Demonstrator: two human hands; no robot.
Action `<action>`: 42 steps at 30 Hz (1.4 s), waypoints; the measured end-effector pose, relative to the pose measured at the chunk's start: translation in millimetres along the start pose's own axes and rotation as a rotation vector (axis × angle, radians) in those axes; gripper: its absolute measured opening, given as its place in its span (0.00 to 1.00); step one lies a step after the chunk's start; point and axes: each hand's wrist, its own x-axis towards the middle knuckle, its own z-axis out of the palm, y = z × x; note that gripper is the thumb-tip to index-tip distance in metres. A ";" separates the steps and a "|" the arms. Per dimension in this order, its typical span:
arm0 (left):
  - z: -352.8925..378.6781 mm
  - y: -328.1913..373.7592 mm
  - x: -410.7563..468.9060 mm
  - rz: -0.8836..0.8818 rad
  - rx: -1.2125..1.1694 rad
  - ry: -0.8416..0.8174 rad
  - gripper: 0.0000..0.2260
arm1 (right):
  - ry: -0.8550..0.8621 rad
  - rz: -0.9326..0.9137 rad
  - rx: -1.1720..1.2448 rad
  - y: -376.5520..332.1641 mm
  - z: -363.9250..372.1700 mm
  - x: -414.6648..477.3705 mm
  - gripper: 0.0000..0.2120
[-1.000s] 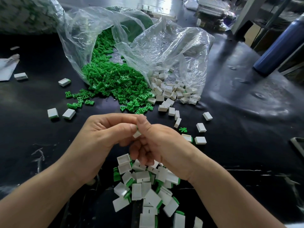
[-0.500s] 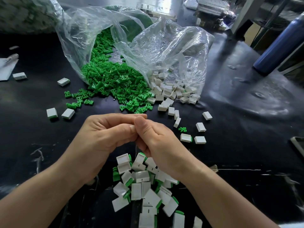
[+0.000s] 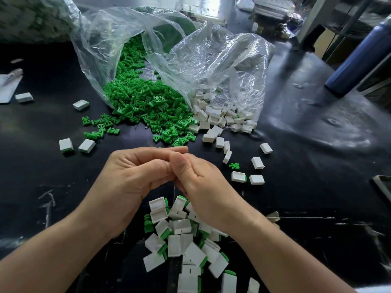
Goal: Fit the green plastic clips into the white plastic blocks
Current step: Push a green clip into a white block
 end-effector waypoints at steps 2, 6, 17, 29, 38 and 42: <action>-0.4 0.3 0.0 -0.006 -0.001 0.000 0.10 | 0.011 0.011 0.048 -0.4 0.5 -0.8 0.21; -0.1 2.4 -0.1 -0.024 0.006 -0.024 0.10 | -0.024 0.050 0.152 1.4 -3.8 -0.3 0.24; 1.9 5.3 -2.4 -0.025 0.188 0.013 0.11 | 0.358 0.104 -0.168 11.5 -51.7 9.7 0.17; 3.2 7.1 -2.7 -0.026 0.281 0.007 0.15 | 0.360 0.249 -0.481 30.4 -74.2 13.5 0.05; -1.4 4.2 3.7 -0.034 0.201 0.147 0.10 | 0.431 0.119 -0.463 30.1 -67.6 16.0 0.11; -3.1 1.3 5.8 -0.073 0.162 0.149 0.15 | 0.348 -0.141 -0.116 12.7 -41.4 10.8 0.13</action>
